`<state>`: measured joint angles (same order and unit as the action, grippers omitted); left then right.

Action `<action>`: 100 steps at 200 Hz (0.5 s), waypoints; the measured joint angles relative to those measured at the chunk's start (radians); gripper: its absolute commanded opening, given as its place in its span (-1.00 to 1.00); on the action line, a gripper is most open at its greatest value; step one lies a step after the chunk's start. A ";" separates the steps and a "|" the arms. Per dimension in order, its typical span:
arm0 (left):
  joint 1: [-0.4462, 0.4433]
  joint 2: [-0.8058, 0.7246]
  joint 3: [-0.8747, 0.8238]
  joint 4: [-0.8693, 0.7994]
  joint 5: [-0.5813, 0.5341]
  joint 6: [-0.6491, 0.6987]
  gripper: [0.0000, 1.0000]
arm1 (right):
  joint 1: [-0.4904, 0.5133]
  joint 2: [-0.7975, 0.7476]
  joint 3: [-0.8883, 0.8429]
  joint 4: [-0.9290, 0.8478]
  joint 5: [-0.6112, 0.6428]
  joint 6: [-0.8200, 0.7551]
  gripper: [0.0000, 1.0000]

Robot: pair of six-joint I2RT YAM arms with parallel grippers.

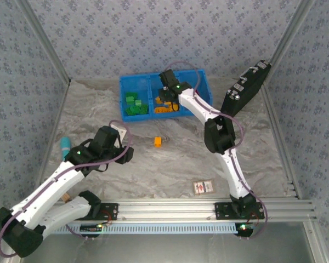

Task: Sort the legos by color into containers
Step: Place the lego in the container.

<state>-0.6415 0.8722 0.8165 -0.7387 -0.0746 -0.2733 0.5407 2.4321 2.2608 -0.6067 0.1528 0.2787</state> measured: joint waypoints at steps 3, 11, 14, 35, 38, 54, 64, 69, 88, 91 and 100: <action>-0.002 -0.004 -0.001 0.001 -0.001 0.000 0.17 | 0.000 0.006 0.005 -0.002 -0.001 0.000 -0.26; -0.003 -0.016 -0.003 0.002 -0.002 0.002 0.18 | 0.000 0.014 0.014 -0.005 -0.003 0.001 -0.22; -0.004 -0.020 -0.003 0.002 -0.003 0.002 0.18 | -0.002 0.018 0.016 -0.005 -0.003 0.003 -0.21; -0.011 -0.069 -0.008 0.007 -0.021 0.003 0.20 | -0.002 0.027 0.020 -0.009 -0.003 0.004 -0.10; -0.013 -0.077 -0.010 0.008 -0.023 0.003 0.20 | -0.002 0.028 0.021 -0.010 -0.003 0.001 -0.08; -0.013 -0.134 -0.018 0.021 -0.035 0.003 0.22 | -0.002 0.028 0.022 -0.014 -0.003 0.000 -0.04; -0.013 -0.169 -0.023 0.027 -0.042 0.003 0.22 | -0.002 0.028 0.025 -0.016 -0.002 0.000 0.02; -0.013 -0.184 -0.025 0.029 -0.046 0.003 0.21 | -0.002 0.028 0.025 -0.016 -0.002 -0.001 0.05; -0.013 -0.246 -0.031 0.047 -0.049 0.008 0.25 | -0.002 0.028 0.026 -0.022 -0.002 -0.008 0.09; -0.013 -0.256 -0.032 0.051 -0.049 0.011 0.25 | -0.002 0.028 0.026 -0.024 -0.002 -0.010 0.09; -0.013 -0.286 -0.037 0.061 -0.051 0.015 0.27 | 0.000 0.028 0.026 -0.029 -0.001 -0.011 0.10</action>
<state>-0.6548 0.5865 0.7792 -0.6781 -0.1261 -0.2584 0.5407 2.4599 2.2864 -0.6361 0.1516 0.2680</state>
